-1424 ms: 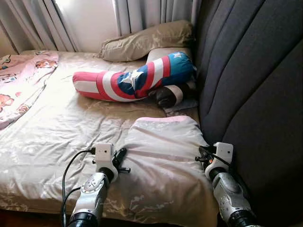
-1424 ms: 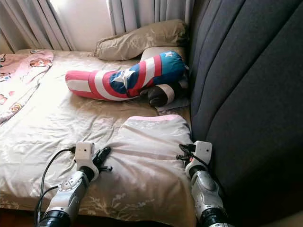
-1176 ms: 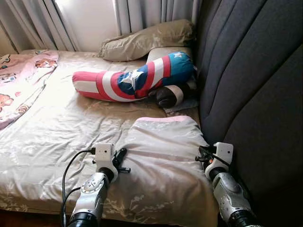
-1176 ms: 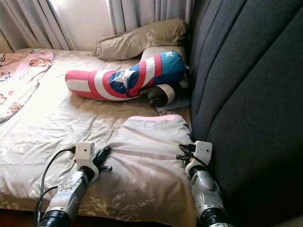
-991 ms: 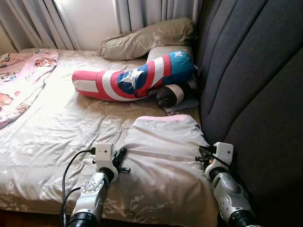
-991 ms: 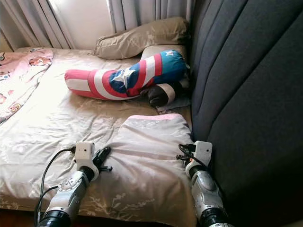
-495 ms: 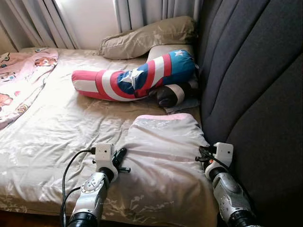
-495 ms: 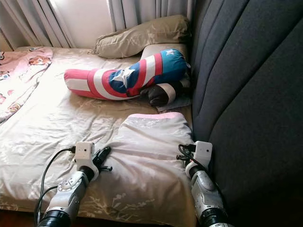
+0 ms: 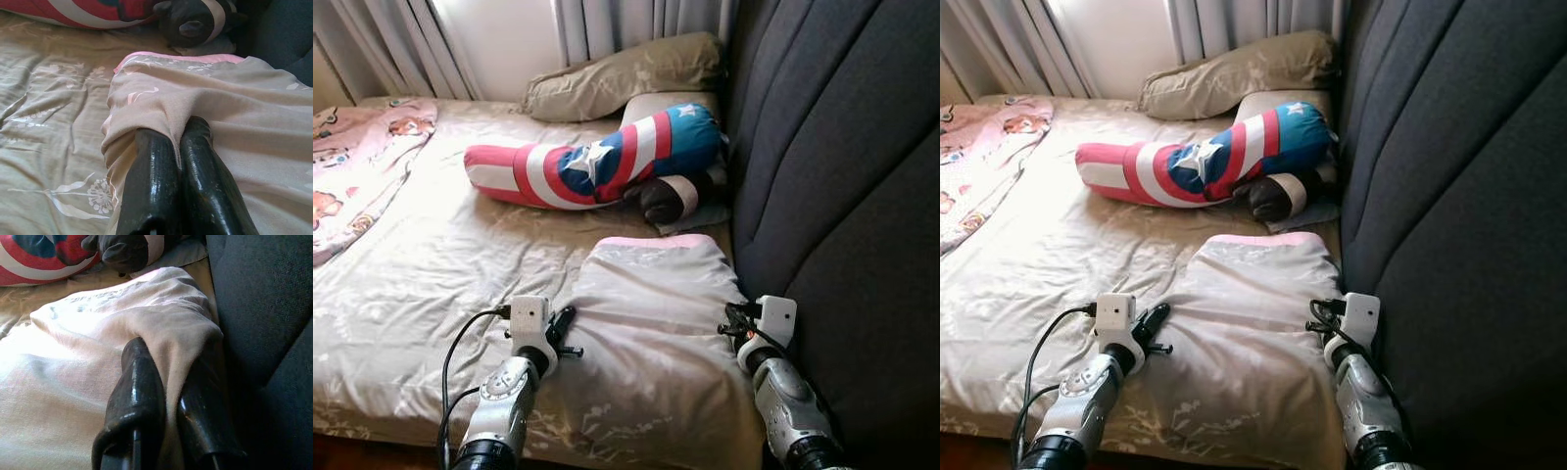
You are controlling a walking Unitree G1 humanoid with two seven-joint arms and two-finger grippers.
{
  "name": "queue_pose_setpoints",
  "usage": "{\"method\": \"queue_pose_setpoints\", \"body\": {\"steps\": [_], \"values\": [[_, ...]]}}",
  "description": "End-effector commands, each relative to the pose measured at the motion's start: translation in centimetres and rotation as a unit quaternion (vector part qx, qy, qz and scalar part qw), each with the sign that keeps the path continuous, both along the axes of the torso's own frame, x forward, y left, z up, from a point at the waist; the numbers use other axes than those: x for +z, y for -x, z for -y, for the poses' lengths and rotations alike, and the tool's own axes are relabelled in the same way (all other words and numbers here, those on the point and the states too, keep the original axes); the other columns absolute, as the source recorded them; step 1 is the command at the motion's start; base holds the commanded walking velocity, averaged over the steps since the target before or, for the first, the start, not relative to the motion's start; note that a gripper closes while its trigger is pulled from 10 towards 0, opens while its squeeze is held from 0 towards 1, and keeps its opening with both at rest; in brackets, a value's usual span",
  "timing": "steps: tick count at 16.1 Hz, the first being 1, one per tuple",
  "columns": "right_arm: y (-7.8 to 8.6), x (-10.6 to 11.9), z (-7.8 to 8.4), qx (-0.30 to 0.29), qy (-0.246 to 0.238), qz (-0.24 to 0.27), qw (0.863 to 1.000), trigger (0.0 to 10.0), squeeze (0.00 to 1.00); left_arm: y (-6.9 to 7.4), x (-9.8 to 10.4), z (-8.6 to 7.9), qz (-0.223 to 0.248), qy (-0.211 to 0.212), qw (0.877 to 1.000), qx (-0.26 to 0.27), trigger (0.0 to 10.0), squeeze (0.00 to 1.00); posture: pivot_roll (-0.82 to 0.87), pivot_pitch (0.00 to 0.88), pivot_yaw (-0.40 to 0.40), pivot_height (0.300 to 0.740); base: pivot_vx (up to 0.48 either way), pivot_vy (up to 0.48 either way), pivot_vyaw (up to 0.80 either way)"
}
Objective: Clean up the room
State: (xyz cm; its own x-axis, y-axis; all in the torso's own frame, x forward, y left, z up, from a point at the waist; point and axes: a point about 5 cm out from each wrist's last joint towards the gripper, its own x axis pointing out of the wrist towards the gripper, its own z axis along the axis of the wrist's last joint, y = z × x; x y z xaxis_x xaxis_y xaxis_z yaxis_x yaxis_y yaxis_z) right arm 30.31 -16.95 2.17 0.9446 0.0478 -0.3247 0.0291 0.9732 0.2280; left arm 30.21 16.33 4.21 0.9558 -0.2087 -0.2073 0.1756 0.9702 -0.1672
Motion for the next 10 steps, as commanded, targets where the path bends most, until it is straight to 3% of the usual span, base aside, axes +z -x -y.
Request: {"method": "queue_pose_setpoints", "body": {"steps": [1,8,10], "values": [[-1.03,1.9,1.77,-0.033,0.01,0.044,0.998,10.0,0.0,-0.55,1.43,-1.05,0.032,-0.003,0.999,0.015,10.0,0.0,-0.01,0.0,0.009,0.74,0.48,0.0,0.0],[-1.07,1.91,1.71,-0.033,0.01,0.044,0.998,10.0,0.0,-0.6,1.53,-1.14,0.036,-0.006,0.999,0.018,10.0,0.0,-0.01,0.0,0.01,0.74,0.48,0.0,0.0],[-1.07,1.93,1.74,-0.034,0.011,0.044,0.998,10.0,0.0,-0.61,1.54,-0.97,0.035,-0.002,0.999,0.012,10.0,0.0,-0.01,0.0,0.01,0.74,0.174,0.0,0.0]]}}
